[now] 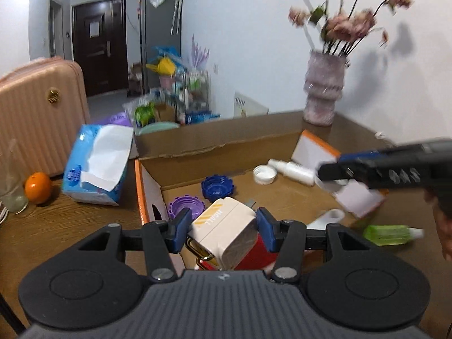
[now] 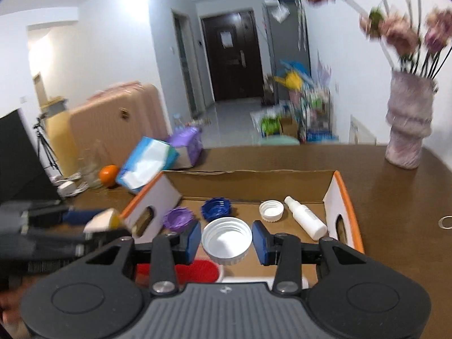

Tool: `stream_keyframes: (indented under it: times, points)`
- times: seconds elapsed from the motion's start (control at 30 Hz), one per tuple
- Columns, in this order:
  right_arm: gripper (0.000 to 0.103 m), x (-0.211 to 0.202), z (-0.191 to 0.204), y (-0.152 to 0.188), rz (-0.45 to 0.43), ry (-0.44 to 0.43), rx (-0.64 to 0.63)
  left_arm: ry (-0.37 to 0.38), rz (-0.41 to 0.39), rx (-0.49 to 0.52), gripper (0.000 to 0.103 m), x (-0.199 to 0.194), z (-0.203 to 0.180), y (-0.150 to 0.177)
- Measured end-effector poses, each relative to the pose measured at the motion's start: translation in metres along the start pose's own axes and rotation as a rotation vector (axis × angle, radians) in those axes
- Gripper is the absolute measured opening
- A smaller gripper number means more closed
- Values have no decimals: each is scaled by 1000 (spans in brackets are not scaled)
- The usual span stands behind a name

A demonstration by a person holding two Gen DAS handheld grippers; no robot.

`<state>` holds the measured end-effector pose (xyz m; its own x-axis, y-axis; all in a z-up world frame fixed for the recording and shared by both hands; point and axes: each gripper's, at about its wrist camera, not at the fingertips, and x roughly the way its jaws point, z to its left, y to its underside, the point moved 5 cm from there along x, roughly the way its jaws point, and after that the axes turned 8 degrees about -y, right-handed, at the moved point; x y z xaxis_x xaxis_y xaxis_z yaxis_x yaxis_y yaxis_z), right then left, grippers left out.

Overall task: Organize rigid objects
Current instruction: 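Open both grippers to release the beige block and white cap into the box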

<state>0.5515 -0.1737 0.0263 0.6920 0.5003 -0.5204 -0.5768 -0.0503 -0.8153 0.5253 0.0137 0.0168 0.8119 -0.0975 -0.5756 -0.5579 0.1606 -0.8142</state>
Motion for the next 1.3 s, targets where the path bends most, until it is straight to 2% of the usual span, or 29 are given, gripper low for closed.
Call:
stream_keyframes:
  times: [0.13,0.3,0.53,0.6,0.73,0.87,1.0,1.1,1.3]
  points:
    - [39,70,-20,-19,106,25,20,-10,78,17,52,43,4,5]
    - [39,134,-33,-27,202,63,-13,-35,109,27,50,70,10,9]
    - [40,179,-37,-32,276,72,-43,-36,92,40,51,79,11,-3]
    - [40,183,-37,-33,279,60,-31,-37,88,37,57,77,12,-6]
    - [47,173,-33,-36,266,48,-43,-50,79,42,60,67,12,-10]
    - [48,145,-31,-44,246,50,-52,-62,63,36,64,47,11,-16]
    - [54,102,-29,-52,226,60,-82,-69,20,30,71,13,7,-25]
    - [55,68,-30,-53,215,82,-106,-88,-3,29,72,-11,1,-28]
    - [59,1,-30,-49,162,97,-116,-110,-50,-42,81,-61,-8,-29]
